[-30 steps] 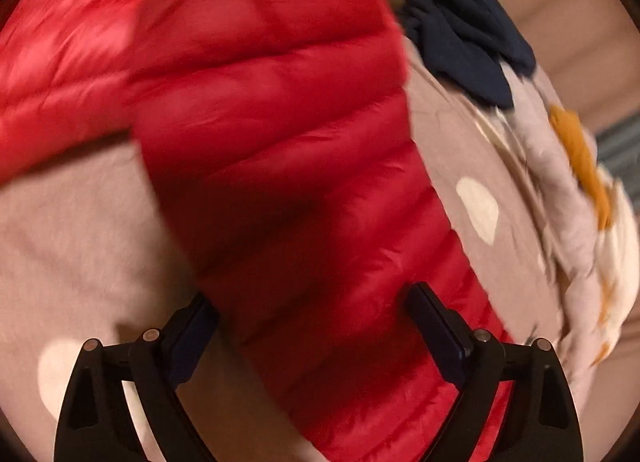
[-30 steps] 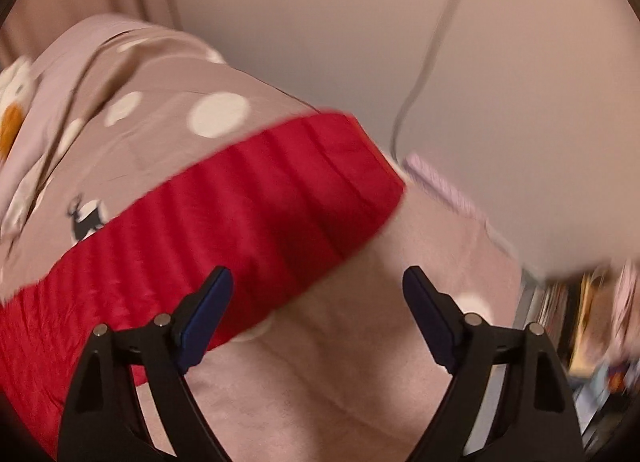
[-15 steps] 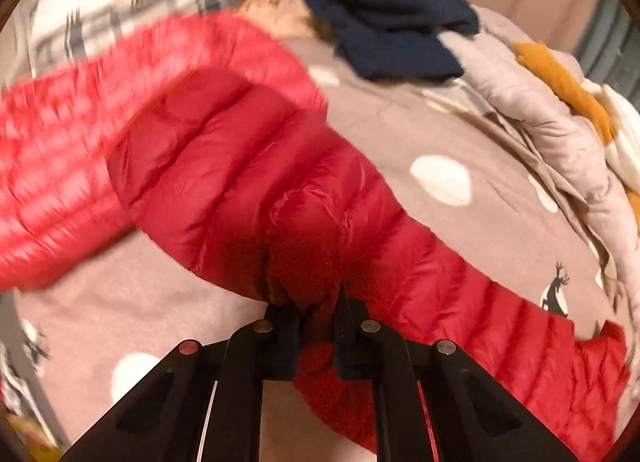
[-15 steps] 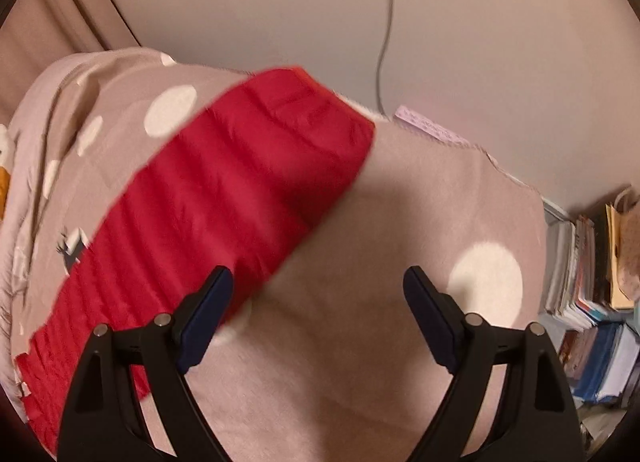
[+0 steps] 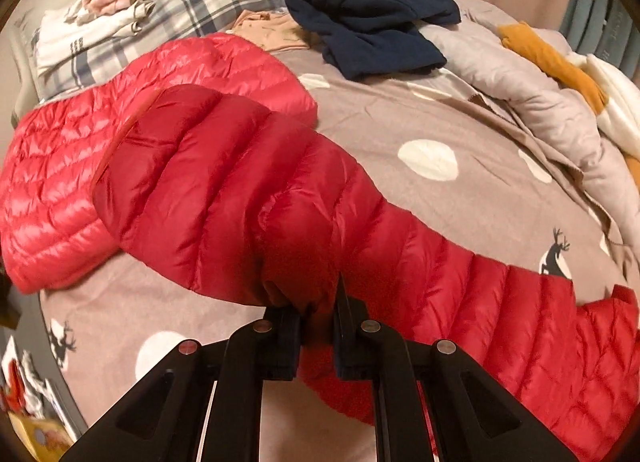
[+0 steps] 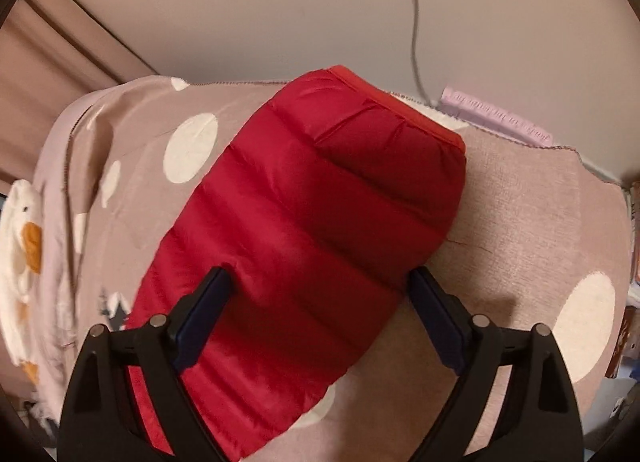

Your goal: Fold large clothes

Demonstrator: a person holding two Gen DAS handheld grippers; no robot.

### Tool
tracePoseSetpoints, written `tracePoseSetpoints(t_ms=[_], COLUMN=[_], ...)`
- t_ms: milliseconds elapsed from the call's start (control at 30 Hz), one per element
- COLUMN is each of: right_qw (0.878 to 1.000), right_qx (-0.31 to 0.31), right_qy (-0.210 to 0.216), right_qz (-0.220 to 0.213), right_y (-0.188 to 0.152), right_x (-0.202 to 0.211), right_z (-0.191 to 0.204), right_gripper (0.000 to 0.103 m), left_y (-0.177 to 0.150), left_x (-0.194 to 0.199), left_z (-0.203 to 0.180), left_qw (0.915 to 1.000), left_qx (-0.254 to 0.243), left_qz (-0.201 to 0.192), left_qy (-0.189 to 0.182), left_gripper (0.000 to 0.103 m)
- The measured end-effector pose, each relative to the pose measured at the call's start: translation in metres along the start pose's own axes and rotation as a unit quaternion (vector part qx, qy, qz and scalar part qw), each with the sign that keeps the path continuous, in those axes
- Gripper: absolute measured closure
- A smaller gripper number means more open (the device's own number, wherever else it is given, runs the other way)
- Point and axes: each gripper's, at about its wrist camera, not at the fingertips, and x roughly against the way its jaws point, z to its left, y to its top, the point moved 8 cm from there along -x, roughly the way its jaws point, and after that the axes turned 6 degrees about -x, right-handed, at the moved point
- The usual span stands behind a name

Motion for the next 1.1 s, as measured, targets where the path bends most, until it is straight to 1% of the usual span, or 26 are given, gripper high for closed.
tracePoseSetpoints(t_ms=[67, 100, 133, 167, 200, 300, 367, 400, 467, 500, 533, 567, 600, 633, 667, 700, 733, 767, 800, 867, 933, 1000, 1067, 1100], right_qw=[1.0, 0.999, 0.999, 0.999, 0.999, 0.997, 0.992, 0.984, 0.971, 0.961, 0.956, 0.949, 0.946, 0.941, 0.936, 0.93, 0.926, 0.92, 0.916, 0.9, 0.891, 0.881, 0.864, 0.858], right_qx=[0.008, 0.017, 0.025, 0.032, 0.037, 0.066, 0.112, 0.16, 0.213, 0.241, 0.253, 0.267, 0.274, 0.288, 0.3, 0.317, 0.326, 0.342, 0.352, 0.392, 0.411, 0.43, 0.459, 0.468], right_qy=[-0.011, -0.011, -0.011, -0.007, 0.001, 0.02, 0.031, 0.035, 0.045, 0.069, 0.084, 0.104, 0.11, 0.121, 0.129, 0.143, 0.15, 0.162, 0.168, 0.178, 0.183, 0.195, 0.208, 0.211], right_qz=[-0.023, -0.025, -0.023, -0.016, -0.014, -0.027, -0.044, -0.065, -0.099, -0.118, -0.124, -0.131, -0.132, -0.13, -0.128, -0.121, -0.115, -0.102, -0.096, -0.072, -0.055, -0.039, -0.015, -0.008], right_y=[-0.001, 0.002, 0.003, 0.003, 0.003, -0.001, -0.012, -0.025, -0.044, -0.063, -0.076, -0.096, -0.104, -0.123, -0.138, -0.162, -0.177, -0.201, -0.211, -0.257, -0.282, -0.313, -0.354, -0.366], right_x=[0.005, 0.004, 0.004, 0.005, 0.012, 0.036, 0.06, 0.081, 0.11, 0.132, 0.144, 0.159, 0.163, 0.171, 0.176, 0.182, 0.184, 0.187, 0.188, 0.186, 0.18, 0.179, 0.181, 0.18], right_z=[0.0, 0.006, 0.007, 0.012, 0.016, 0.038, 0.067, 0.091, 0.122, 0.147, 0.16, 0.179, 0.191, 0.207, 0.218, 0.234, 0.24, 0.251, 0.252, 0.267, 0.271, 0.276, 0.279, 0.282], right_gripper=[0.034, 0.059, 0.078, 0.081, 0.087, 0.088, 0.089, 0.09, 0.09, 0.09, 0.09, 0.09, 0.09, 0.09, 0.09, 0.09, 0.09, 0.09, 0.09, 0.09, 0.09, 0.09, 0.089, 0.085], left_y=[-0.005, -0.006, -0.007, -0.008, -0.009, -0.009, -0.006, -0.005, -0.003, -0.004, -0.005, -0.006, -0.008, -0.009, -0.01, -0.01, -0.011, -0.012, -0.013, -0.013, -0.015, -0.017, -0.016, -0.016], left_x=[-0.001, 0.0, 0.0, 0.001, 0.004, 0.015, 0.028, 0.035, 0.048, 0.059, 0.065, 0.071, 0.077, 0.084, 0.09, 0.093, 0.098, 0.102, 0.107, 0.113, 0.119, 0.127, 0.135, 0.139], left_z=[0.001, 0.0, 0.001, 0.001, 0.002, 0.003, 0.0, -0.002, -0.005, -0.007, -0.01, -0.014, -0.019, -0.024, -0.029, -0.032, -0.034, -0.034, -0.035, -0.033, -0.03, -0.029, -0.028, -0.028], left_qw=[1.0, 1.0, 1.0, 1.0, 1.0, 0.9998, 0.9992, 0.9987, 0.9971, 0.9954, 0.9947, 0.9939, 0.9927, 0.9912, 0.99, 0.9892, 0.9879, 0.9872, 0.9863, 0.9852, 0.9848, 0.9833, 0.9812, 0.9803], left_qx=[0.0, -0.001, -0.001, -0.003, -0.005, -0.004, -0.014, -0.019, -0.028, -0.024, -0.024, -0.027, -0.032, -0.04, -0.048, -0.051, -0.057, -0.06, -0.062, -0.062, -0.058, -0.06, -0.066, -0.067], left_qz=[0.005, 0.005, 0.005, 0.004, 0.002, -0.014, -0.036, -0.045, -0.068, -0.09, -0.099, -0.106, -0.115, -0.125, -0.132, -0.137, -0.144, -0.148, -0.153, -0.16, -0.163, -0.172, -0.181, -0.185], left_qy=[0.002, 0.003, 0.003, 0.005, 0.009, 0.01, 0.013, 0.012, 0.02, 0.022, 0.019, 0.015, 0.015, 0.017, 0.011, 0.005, 0.001, 0.0, 0.001, 0.001, -0.006, -0.005, -0.007, -0.009], left_gripper=[0.093, 0.093, 0.093, 0.093, 0.093, 0.093, 0.093, 0.093, 0.093, 0.093, 0.093, 0.093, 0.093, 0.093, 0.093, 0.093, 0.093, 0.093, 0.093, 0.093, 0.093, 0.093, 0.093, 0.093])
